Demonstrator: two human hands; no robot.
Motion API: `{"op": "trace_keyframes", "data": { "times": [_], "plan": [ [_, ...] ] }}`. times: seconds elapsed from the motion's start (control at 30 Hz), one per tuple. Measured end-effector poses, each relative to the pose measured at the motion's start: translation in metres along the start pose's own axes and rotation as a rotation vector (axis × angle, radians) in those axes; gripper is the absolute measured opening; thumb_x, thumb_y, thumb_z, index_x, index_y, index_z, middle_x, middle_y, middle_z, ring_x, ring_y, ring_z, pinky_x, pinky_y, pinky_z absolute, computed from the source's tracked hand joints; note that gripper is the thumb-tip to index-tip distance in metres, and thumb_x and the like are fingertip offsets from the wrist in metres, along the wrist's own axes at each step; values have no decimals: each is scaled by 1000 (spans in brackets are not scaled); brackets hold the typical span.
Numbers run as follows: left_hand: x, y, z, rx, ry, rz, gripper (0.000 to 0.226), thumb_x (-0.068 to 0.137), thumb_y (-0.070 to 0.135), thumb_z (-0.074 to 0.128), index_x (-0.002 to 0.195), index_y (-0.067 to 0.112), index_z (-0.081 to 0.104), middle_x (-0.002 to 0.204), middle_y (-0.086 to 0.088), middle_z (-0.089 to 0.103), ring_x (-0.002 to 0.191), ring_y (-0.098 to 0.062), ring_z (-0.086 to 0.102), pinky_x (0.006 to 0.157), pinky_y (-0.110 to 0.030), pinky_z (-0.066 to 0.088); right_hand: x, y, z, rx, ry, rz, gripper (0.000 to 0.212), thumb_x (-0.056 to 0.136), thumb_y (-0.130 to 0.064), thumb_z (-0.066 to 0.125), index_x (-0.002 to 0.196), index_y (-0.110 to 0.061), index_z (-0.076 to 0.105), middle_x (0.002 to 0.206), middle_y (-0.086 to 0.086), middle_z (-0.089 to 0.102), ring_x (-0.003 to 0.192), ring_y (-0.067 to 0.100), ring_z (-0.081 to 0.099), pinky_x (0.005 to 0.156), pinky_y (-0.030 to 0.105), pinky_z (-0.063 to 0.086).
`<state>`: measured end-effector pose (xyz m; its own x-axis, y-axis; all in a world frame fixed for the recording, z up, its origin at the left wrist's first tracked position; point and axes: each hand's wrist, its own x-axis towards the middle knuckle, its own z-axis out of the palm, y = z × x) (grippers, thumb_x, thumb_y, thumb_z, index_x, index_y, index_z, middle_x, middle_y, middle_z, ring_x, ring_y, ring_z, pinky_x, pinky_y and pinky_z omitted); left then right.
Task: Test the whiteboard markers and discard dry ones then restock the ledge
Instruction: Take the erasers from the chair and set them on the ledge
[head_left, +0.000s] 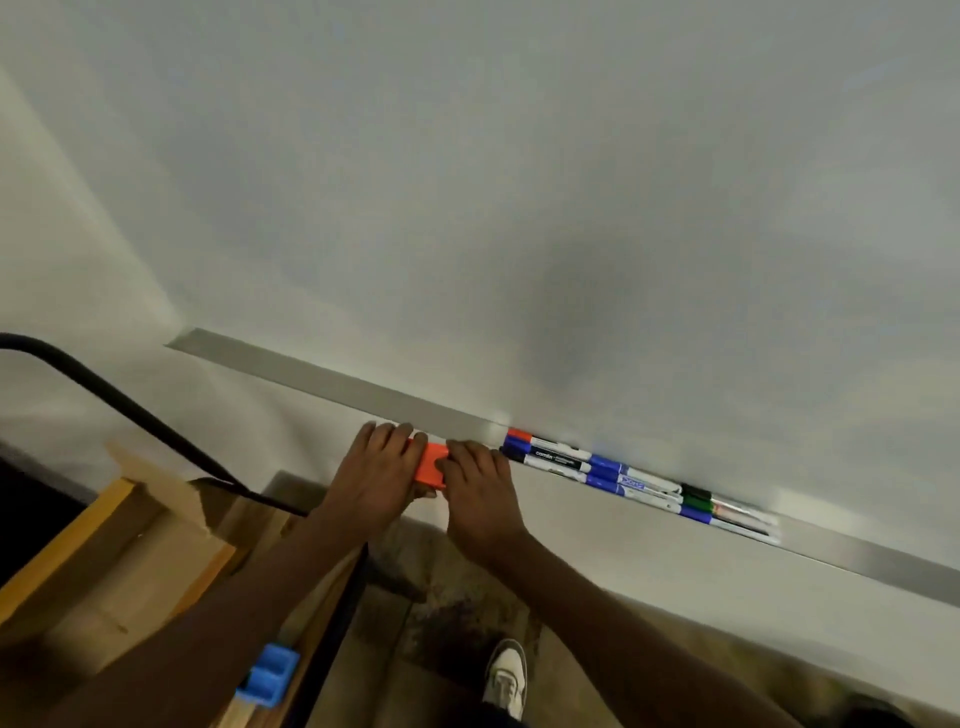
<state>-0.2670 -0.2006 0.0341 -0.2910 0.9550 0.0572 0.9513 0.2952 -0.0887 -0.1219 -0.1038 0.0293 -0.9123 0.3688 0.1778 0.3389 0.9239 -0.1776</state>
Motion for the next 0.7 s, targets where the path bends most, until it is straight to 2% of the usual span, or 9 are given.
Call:
{"op": "trace_keyframes", "data": {
  "times": [0.1, 0.17, 0.23, 0.33, 0.53, 0.7],
  "plan": [
    [38, -6, 10, -32, -29, -1, 72, 68, 56, 76, 118, 9, 58, 112, -15, 62, 99, -32, 59, 89, -45, 48, 24, 26, 9, -5, 16, 0, 44, 64, -8, 69, 107, -9, 64, 118, 13, 61, 111, 32, 53, 93, 49, 44],
    [59, -10, 17, -55, -42, 20, 69, 70, 57, 72, 116, 8, 57, 108, -14, 62, 96, -31, 58, 84, -44, 50, 37, 42, 18, 4, 51, -21, 32, 72, -6, 48, 102, -6, 63, 114, 15, 61, 110, 35, 52, 93, 50, 44],
    [77, -14, 24, -65, -60, 42, 68, 71, 57, 70, 115, 7, 56, 105, -14, 60, 92, -32, 57, 78, -43, 51, 47, 54, 27, 0, 89, -32, 35, 77, -6, 33, 97, -4, 62, 109, 18, 61, 108, 37, 52, 93, 50, 43],
    [94, -16, 37, -57, -77, 48, 66, 75, 57, 65, 116, 6, 55, 108, -14, 59, 94, -32, 55, 77, -44, 50, 57, 64, 46, -31, 136, -21, 27, 84, -5, 37, 93, -3, 62, 102, 19, 62, 105, 38, 54, 93, 52, 43],
    [103, -7, 54, 19, -67, 72, 61, 86, 58, 41, 115, 5, 53, 109, -13, 55, 94, -33, 49, 81, -45, 43, 57, 64, 71, -126, 186, 70, 16, 87, -6, 46, 85, -7, 61, 94, 17, 62, 101, 38, 55, 92, 55, 40],
    [101, -1, 61, -18, -75, -9, 63, 84, 55, 36, 118, 5, 53, 115, -15, 57, 94, -33, 53, 72, -41, 44, 57, 58, 75, -133, 211, 132, 18, 87, -7, 44, 85, -9, 62, 92, 14, 63, 92, 35, 57, 80, 47, 43]
  ]
}}
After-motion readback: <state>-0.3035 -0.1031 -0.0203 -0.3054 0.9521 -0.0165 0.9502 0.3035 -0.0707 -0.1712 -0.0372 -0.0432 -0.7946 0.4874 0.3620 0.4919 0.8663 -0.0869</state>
